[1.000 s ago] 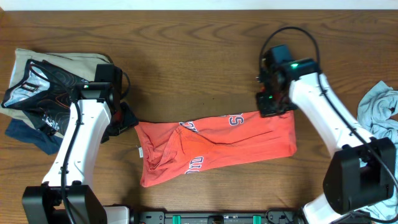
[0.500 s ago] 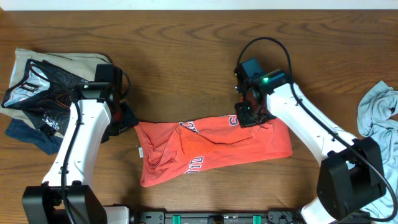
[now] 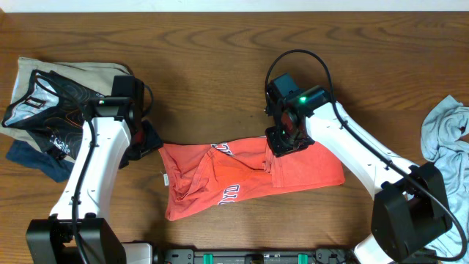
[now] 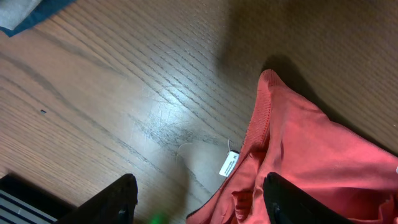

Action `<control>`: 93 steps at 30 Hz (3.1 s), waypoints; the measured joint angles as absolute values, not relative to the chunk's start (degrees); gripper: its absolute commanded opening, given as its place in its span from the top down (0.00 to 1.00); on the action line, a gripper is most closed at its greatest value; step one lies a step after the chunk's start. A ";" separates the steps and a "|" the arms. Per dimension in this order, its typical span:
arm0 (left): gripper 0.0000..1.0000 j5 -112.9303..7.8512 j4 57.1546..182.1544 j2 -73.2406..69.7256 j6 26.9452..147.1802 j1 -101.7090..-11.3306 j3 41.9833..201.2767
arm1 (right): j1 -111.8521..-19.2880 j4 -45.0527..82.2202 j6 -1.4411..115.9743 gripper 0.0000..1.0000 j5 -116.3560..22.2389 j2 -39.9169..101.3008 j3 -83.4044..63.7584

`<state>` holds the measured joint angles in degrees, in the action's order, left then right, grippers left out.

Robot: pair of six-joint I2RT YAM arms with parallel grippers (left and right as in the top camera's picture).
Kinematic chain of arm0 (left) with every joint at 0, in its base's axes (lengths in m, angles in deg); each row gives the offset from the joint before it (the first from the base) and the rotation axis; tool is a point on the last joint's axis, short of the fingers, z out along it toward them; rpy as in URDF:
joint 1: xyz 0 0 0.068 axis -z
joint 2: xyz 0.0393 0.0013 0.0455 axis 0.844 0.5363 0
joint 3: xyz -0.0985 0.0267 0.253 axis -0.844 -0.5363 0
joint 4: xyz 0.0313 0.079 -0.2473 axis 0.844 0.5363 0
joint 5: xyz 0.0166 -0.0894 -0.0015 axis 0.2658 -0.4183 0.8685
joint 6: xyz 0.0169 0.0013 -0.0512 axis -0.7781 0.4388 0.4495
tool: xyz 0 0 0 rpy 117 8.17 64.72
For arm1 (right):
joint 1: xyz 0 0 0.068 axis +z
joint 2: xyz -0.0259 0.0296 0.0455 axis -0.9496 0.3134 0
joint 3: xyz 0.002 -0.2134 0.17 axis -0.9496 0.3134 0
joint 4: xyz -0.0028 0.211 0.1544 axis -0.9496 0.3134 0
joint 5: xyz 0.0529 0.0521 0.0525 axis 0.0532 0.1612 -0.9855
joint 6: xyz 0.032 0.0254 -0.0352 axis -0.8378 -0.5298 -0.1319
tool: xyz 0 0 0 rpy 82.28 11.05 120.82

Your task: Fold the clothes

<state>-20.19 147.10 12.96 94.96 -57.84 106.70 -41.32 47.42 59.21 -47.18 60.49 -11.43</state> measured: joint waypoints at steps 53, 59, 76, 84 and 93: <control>0.94 -49.52 123.62 15.02 86.35 -57.84 80.78 | -46.70 53.92 50.01 0.23 -29.82 60.49 -11.32; 0.94 -39.82 134.20 16.85 86.35 -58.69 89.70 | -51.07 53.94 50.58 0.21 -29.41 60.49 -11.28; 0.94 -30.81 153.13 16.98 88.91 -60.38 119.68 | -64.75 55.34 54.77 0.18 -28.16 60.49 -11.21; 0.94 -34.09 146.83 17.25 95.49 -43.02 119.68 | -64.75 55.75 55.30 0.16 -28.12 60.49 -11.21; 0.94 -35.40 142.70 25.55 102.35 -25.21 119.71 | -64.75 56.49 55.34 0.15 -28.05 60.49 -11.21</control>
<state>-35.40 142.70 25.55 102.35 -25.21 119.71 -64.75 56.49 55.34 -28.05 60.49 -11.21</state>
